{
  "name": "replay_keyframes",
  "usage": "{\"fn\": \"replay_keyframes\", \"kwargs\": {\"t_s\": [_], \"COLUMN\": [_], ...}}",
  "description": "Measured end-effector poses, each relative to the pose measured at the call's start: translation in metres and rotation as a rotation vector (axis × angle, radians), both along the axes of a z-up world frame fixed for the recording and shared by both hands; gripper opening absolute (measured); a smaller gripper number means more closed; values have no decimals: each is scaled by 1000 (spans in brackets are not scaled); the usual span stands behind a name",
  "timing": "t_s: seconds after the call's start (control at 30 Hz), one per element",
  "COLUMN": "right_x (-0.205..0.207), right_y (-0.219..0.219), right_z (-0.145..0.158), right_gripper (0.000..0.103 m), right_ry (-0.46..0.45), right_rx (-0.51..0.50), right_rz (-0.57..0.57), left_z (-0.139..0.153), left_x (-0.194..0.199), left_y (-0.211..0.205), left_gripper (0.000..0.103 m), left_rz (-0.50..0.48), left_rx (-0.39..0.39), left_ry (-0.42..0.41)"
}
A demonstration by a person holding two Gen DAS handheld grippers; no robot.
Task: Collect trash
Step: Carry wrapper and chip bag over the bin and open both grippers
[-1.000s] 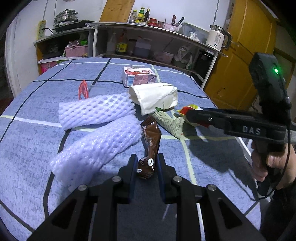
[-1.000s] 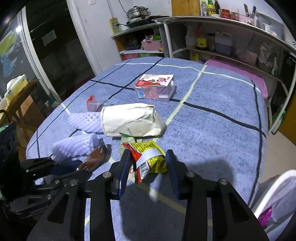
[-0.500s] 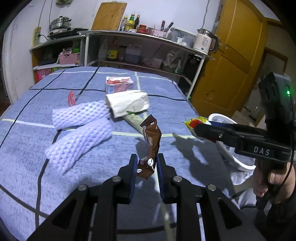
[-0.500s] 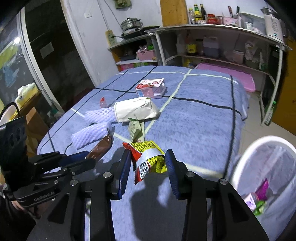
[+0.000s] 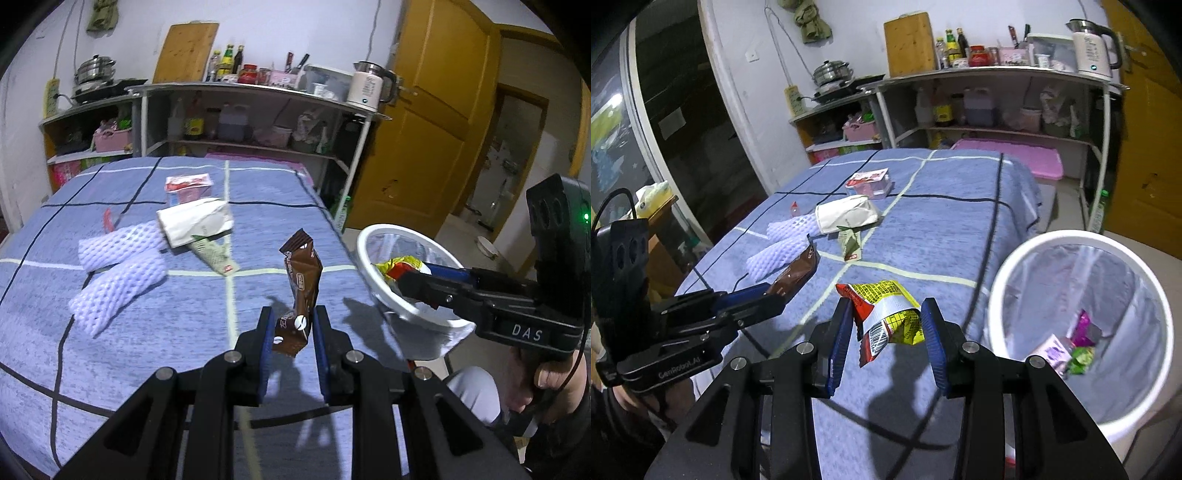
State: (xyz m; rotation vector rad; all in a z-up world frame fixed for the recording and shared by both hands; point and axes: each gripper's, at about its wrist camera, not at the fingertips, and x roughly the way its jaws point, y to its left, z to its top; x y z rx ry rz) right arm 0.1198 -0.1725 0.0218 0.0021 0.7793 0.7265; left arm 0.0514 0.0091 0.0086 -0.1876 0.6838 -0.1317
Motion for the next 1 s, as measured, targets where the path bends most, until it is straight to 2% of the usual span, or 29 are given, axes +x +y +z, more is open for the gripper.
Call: {"fn": "replay_keyframes", "kwargs": {"t_s": [0.43, 1.0], "right_x": [-9, 10], "right_y": [-46, -112], "right_z": [5, -15], "right_gripper": [39, 39], "right_ry": [-15, 43], "right_rx": [19, 6], "right_rz": [-82, -247], "left_z": [6, 2], "left_x": [8, 53], "left_y": [-42, -94], "left_gripper": [22, 22], "left_rz": [-94, -231], "left_rx": [7, 0], "left_ry": [-3, 9]}}
